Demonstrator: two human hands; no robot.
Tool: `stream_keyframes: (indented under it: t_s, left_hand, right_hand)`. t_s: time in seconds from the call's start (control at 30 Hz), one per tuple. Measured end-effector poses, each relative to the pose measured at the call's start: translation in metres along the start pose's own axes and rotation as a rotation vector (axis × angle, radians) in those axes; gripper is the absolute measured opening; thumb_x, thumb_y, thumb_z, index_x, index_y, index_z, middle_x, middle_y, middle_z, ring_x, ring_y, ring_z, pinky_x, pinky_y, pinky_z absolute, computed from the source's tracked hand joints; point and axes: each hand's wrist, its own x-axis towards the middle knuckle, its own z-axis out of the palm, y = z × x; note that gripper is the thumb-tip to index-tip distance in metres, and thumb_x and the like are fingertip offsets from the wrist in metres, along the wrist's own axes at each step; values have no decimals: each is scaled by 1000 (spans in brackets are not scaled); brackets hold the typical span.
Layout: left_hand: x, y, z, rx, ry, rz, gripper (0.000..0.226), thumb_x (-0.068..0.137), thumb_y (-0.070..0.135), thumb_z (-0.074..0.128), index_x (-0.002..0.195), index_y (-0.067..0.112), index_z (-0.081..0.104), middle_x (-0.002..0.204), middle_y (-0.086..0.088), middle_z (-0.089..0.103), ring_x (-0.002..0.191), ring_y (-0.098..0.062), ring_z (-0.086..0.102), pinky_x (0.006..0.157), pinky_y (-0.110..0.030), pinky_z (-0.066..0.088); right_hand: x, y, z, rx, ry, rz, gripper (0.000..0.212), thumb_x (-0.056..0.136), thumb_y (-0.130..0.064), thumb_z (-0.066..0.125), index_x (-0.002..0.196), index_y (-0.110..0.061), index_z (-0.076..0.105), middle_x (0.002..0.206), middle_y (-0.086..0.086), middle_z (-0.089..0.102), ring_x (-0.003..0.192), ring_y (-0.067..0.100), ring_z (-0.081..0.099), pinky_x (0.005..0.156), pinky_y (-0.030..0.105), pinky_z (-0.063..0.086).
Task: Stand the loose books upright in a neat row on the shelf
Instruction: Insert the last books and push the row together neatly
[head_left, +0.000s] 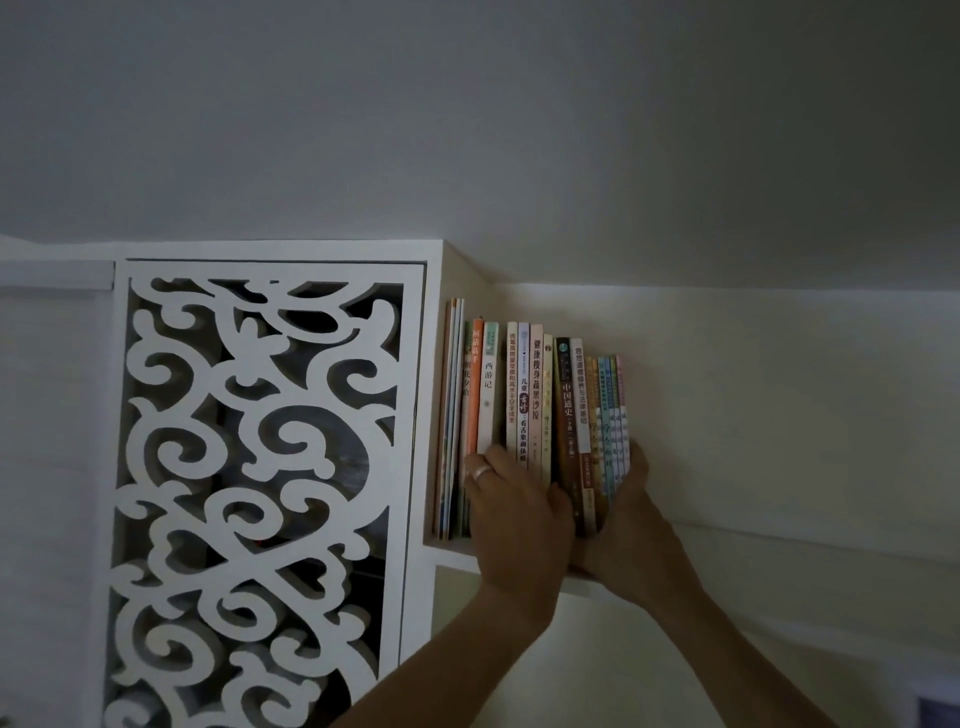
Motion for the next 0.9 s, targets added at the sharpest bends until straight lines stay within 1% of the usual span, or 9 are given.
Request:
stream_keyframes:
  t_s: [0.2, 0.3, 0.37, 0.47, 0.57, 0.67, 0.77, 0.83, 0.9]
  left_hand:
    - [-1, 7, 1, 28, -55, 21, 55, 99, 37, 59, 140, 5, 40, 123, -15, 62, 91, -21, 73, 70, -27, 62]
    - [1, 6, 3, 97, -105, 46, 55, 106, 40, 40, 146, 5, 28, 106, -5, 70, 76, -13, 73, 55, -16, 51]
    - [2, 1, 3, 88, -97, 78, 54, 106, 42, 35, 146, 7, 23, 99, -2, 72, 74, -12, 73, 55, -17, 53]
    - [3, -19, 5, 44, -87, 210, 65, 105, 59, 18, 149, 11, 19, 105, -3, 73, 77, -10, 73, 62, -23, 61]
    - [0, -35, 9, -89, -129, 272, 78, 103, 68, 25, 157, 13, 10, 131, -3, 66, 99, -8, 72, 74, -20, 62]
    - [-4, -40, 13, -211, -170, 279, 96, 99, 70, 41, 163, 18, -8, 158, -3, 44, 135, -10, 55, 97, -33, 60]
    - [-6, -41, 12, -204, -100, 377, 90, 103, 57, 48, 163, 27, -12, 171, -3, 6, 156, -19, 26, 114, -42, 48]
    - [-4, -41, 8, -135, -53, 487, 90, 102, 54, 52, 165, 22, -4, 172, -7, -6, 160, -24, 9, 121, -46, 38]
    - [2, -39, 6, -61, -31, 576, 96, 96, 58, 59, 165, 10, 10, 172, -14, -4, 161, -30, 2, 125, -54, 26]
  right_hand:
    - [0, 0, -5, 60, -40, -51, 142, 43, -62, 95, 151, -48, 3, 137, -21, 52, 117, 11, 63, 92, 45, 60]
    - [3, 2, -7, 127, -69, -69, 142, 41, -61, 96, 150, -48, 7, 132, -31, 50, 117, 7, 61, 91, 45, 60]
    - [4, 3, -9, 159, -96, -87, 142, 39, -59, 97, 149, -49, 8, 133, -31, 49, 119, 6, 60, 93, 45, 60]
    - [3, 4, -14, 163, -158, -121, 130, 55, -41, 98, 143, -58, 5, 141, -22, 49, 126, 7, 57, 97, 40, 58]
    - [4, 8, -17, 148, -217, -147, 126, 67, -35, 94, 146, -56, -2, 145, -22, 46, 129, -1, 53, 101, 25, 53]
    - [4, 8, -17, 152, -227, -143, 125, 70, -37, 93, 147, -54, -4, 145, -23, 47, 127, -5, 54, 94, 15, 51]
    - [4, 8, -18, 168, -244, -141, 127, 67, -36, 94, 145, -55, -5, 143, -24, 48, 122, -9, 55, 89, 10, 51]
    - [4, 7, -22, 214, -290, -141, 126, 69, -35, 93, 145, -54, -5, 143, -25, 46, 123, -9, 55, 91, 13, 52]
    - [4, 9, -26, 239, -329, -137, 125, 72, -36, 91, 149, -54, -5, 146, -22, 46, 128, -1, 55, 102, 25, 53]
